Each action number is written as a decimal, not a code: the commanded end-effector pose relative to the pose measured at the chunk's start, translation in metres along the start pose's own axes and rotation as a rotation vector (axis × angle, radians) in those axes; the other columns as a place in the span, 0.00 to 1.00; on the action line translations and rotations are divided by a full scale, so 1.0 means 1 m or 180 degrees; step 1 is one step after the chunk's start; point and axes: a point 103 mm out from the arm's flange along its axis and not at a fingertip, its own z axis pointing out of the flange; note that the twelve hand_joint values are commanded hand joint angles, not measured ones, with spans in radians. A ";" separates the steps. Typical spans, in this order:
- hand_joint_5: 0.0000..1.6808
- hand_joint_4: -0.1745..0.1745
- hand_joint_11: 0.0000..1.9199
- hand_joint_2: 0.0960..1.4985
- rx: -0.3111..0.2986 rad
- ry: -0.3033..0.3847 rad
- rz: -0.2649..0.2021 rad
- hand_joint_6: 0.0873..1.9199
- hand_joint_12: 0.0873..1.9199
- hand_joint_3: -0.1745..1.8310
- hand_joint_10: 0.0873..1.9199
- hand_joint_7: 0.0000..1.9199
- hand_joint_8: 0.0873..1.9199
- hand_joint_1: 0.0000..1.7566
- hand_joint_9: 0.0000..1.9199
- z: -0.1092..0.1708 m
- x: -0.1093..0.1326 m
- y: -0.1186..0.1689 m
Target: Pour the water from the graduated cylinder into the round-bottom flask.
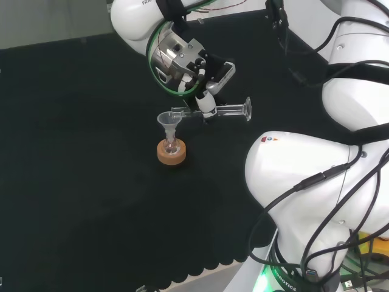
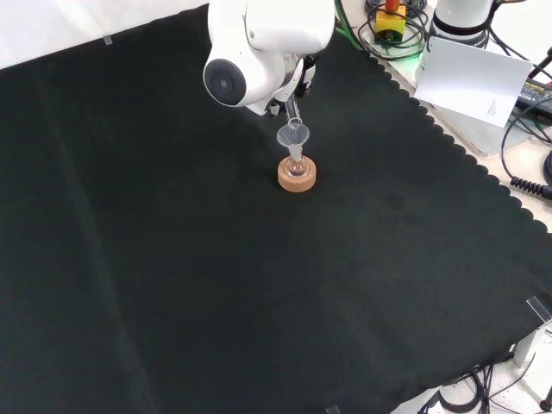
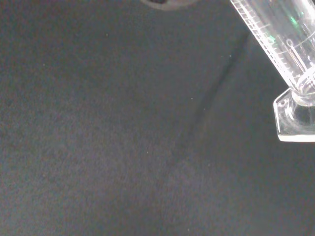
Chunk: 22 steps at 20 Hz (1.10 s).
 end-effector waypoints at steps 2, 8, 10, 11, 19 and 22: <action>0.59 0.00 0.55 0.70 0.0042 -0.0017 0.0030 0.48 0.43 0.09 0.40 0.47 0.54 0.79 0.60 -0.002 0.001 -0.004; 0.59 0.00 0.55 0.70 0.0063 -0.0029 0.0048 0.48 0.43 0.09 0.40 0.47 0.54 0.79 0.60 -0.004 0.002 -0.005; 0.59 0.00 0.55 0.70 0.0073 -0.0030 0.0048 0.48 0.43 0.09 0.40 0.47 0.54 0.79 0.60 -0.004 0.002 -0.006; 0.59 0.00 0.55 0.70 0.0082 -0.0032 0.0051 0.48 0.43 0.09 0.40 0.47 0.54 0.79 0.60 -0.004 0.002 -0.006; 0.58 0.00 0.55 0.70 0.0139 -0.0006 0.0039 0.48 0.43 0.09 0.40 0.47 0.54 0.79 0.60 -0.003 -0.002 -0.009; 0.58 0.00 0.55 0.70 0.0144 0.0005 0.0044 0.48 0.43 0.09 0.40 0.47 0.54 0.79 0.60 -0.005 -0.005 -0.010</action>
